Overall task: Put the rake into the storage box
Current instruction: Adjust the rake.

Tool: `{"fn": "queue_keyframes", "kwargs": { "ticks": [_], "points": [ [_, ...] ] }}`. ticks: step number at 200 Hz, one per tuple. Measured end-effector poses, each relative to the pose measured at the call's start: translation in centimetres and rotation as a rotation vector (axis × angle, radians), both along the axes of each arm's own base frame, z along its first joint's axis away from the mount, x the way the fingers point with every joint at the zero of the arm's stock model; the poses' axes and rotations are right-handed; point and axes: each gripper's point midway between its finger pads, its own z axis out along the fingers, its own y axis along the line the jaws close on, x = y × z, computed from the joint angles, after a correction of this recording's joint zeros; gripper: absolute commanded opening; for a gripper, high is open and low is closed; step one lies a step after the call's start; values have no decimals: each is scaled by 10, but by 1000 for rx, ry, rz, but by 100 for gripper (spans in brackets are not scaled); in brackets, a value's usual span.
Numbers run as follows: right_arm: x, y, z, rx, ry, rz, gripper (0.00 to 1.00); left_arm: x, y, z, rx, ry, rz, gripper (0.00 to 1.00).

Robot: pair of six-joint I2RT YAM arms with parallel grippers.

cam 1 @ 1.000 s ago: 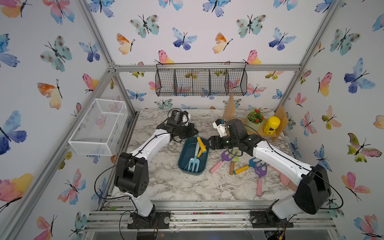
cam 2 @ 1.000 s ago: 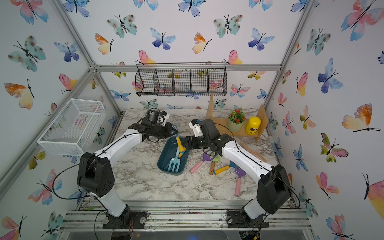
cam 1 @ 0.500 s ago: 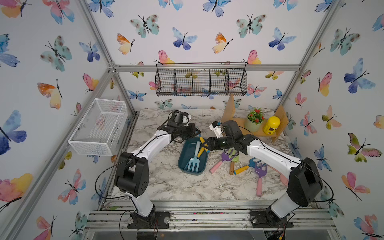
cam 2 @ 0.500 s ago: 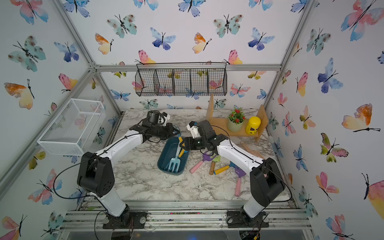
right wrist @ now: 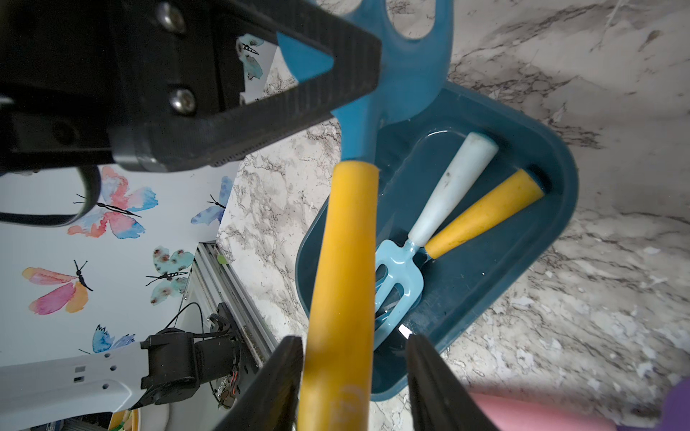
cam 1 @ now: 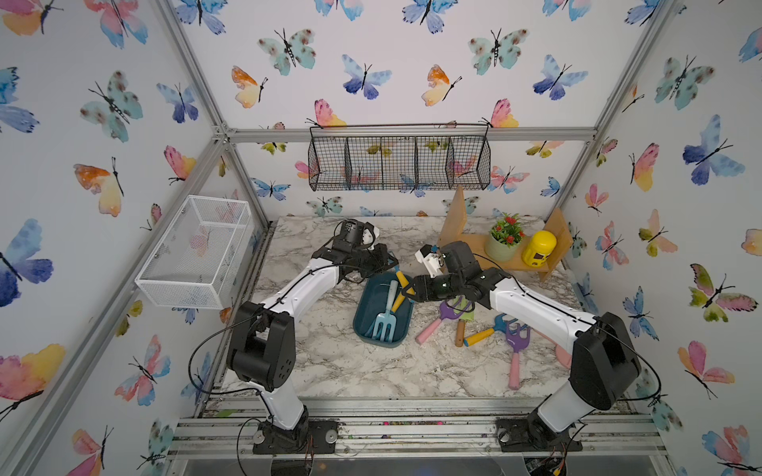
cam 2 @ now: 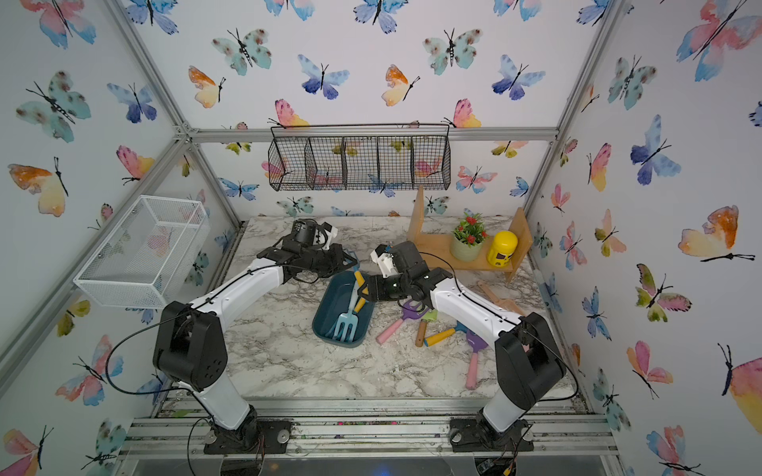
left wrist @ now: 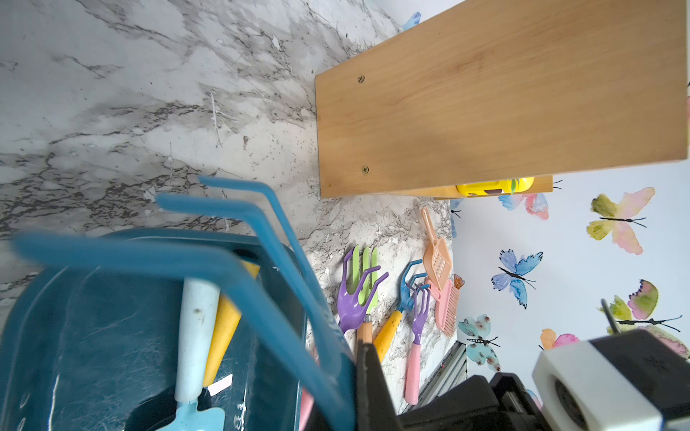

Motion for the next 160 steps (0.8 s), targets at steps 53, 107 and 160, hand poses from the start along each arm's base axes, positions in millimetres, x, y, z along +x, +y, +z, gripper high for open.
{"fn": "queue_keyframes", "kwargs": {
  "ticks": [53, 107, 160],
  "points": [
    [-2, 0, -1, -1, 9, 1, 32, 2, 2, -1, 13, -6, 15, 0],
    [-3, 2, -4, -4, 22, 0, 24, 5, 5, -3, 29, -10, 30, 1],
    [-7, -2, -10, -37, 59, 4, 23, 7, 10, -5, 69, -61, 5, 59]
  ]
}}
